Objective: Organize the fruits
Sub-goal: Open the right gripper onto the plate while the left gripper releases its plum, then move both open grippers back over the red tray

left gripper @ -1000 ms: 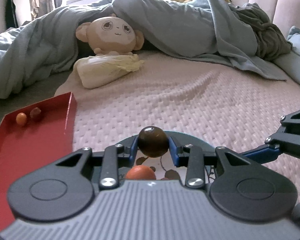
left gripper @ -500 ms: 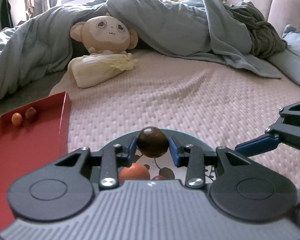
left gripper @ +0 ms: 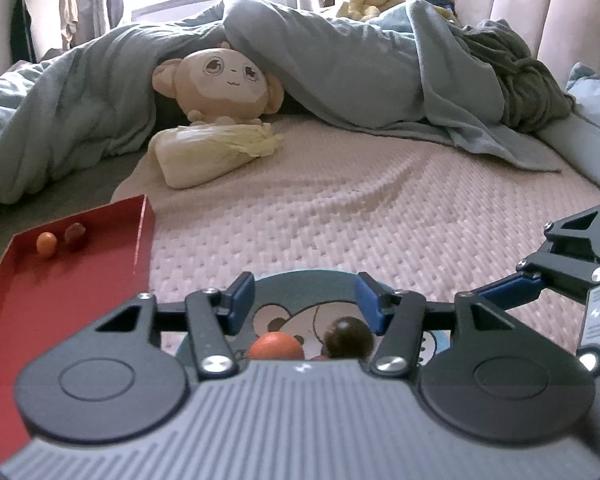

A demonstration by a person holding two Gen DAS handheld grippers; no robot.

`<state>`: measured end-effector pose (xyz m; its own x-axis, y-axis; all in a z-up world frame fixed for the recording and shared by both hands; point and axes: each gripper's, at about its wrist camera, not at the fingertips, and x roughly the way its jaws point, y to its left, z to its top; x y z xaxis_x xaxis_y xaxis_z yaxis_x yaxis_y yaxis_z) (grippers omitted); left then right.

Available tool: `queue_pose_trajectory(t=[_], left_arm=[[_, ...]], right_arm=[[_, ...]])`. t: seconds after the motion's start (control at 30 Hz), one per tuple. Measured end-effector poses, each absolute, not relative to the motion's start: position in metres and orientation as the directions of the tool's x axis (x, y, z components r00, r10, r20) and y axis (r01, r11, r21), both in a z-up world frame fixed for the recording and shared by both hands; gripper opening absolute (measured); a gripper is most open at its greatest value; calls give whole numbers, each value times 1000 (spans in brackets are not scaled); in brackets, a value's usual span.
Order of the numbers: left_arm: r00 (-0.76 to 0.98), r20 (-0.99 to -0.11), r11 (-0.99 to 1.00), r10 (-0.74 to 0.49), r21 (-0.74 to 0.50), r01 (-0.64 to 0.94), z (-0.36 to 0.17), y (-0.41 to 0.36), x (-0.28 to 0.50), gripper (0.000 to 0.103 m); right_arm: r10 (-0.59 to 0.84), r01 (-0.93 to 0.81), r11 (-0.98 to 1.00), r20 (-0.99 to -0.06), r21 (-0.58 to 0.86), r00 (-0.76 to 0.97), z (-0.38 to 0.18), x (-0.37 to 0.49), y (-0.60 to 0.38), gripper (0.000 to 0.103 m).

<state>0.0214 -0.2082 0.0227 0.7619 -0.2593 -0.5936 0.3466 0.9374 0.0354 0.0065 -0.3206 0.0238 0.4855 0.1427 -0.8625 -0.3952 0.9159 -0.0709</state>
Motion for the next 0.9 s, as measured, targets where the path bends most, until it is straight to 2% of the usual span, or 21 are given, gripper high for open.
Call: queue_pose_trajectory(t=[0.53, 0.9], left_arm=[[801, -555, 960, -226, 14, 280, 40, -171, 25, 58], [833, -532, 983, -150, 8, 183, 49, -121, 34, 58]], right_arm=[[135, -404, 909, -843, -104, 521, 31, 18, -292, 90], [190, -435, 896, -808, -89, 557, 42, 39, -245, 90]])
